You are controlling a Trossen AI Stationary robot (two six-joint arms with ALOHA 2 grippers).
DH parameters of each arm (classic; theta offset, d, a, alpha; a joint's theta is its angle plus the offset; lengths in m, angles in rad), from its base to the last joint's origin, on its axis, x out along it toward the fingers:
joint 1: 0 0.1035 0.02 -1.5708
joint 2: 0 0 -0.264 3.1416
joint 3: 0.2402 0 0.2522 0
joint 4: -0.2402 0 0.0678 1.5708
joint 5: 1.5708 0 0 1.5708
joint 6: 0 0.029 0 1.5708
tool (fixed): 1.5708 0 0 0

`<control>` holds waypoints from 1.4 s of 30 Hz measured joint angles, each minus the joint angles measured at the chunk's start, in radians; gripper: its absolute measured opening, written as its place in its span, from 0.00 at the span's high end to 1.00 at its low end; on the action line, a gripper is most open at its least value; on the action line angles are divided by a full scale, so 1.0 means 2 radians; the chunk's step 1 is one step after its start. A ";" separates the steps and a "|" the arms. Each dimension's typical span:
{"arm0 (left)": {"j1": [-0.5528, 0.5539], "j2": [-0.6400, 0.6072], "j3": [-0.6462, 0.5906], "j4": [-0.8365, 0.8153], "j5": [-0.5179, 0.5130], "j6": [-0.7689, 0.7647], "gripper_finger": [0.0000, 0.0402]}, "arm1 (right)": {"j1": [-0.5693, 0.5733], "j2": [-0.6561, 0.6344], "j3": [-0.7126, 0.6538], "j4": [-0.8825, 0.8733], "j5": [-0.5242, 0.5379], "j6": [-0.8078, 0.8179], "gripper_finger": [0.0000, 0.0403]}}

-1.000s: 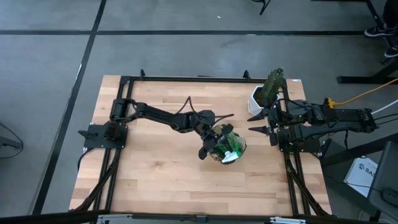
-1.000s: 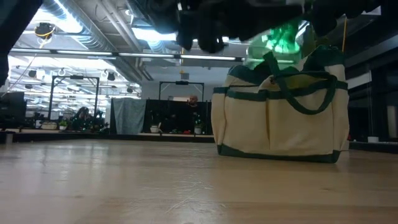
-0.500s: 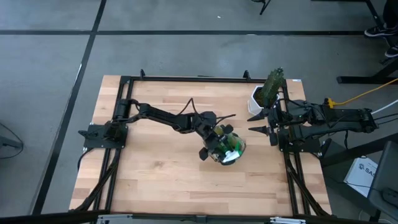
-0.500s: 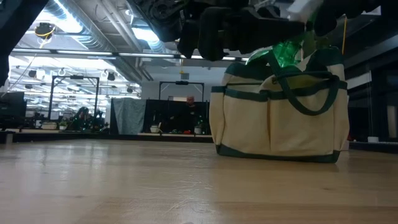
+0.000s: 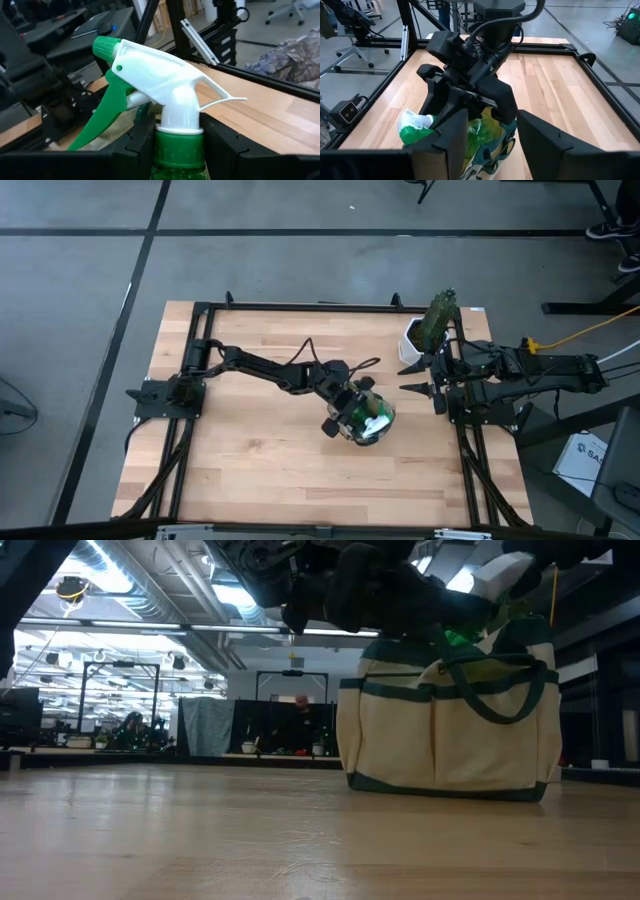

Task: Pick & Place Garden tools in Gardening bag
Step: Put the green spray bottle into the light brown gardening bag

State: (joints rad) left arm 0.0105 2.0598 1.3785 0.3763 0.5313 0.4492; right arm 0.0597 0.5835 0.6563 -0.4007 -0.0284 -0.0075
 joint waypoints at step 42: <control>0.000 -0.032 0.000 -0.050 -0.052 -0.072 0.68 | 0.000 0.000 0.000 0.000 0.000 0.000 0.57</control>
State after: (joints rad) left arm 0.0113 1.9959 1.3788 0.2758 0.4267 0.3056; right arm 0.0597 0.5838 0.6563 -0.4007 -0.0288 -0.0078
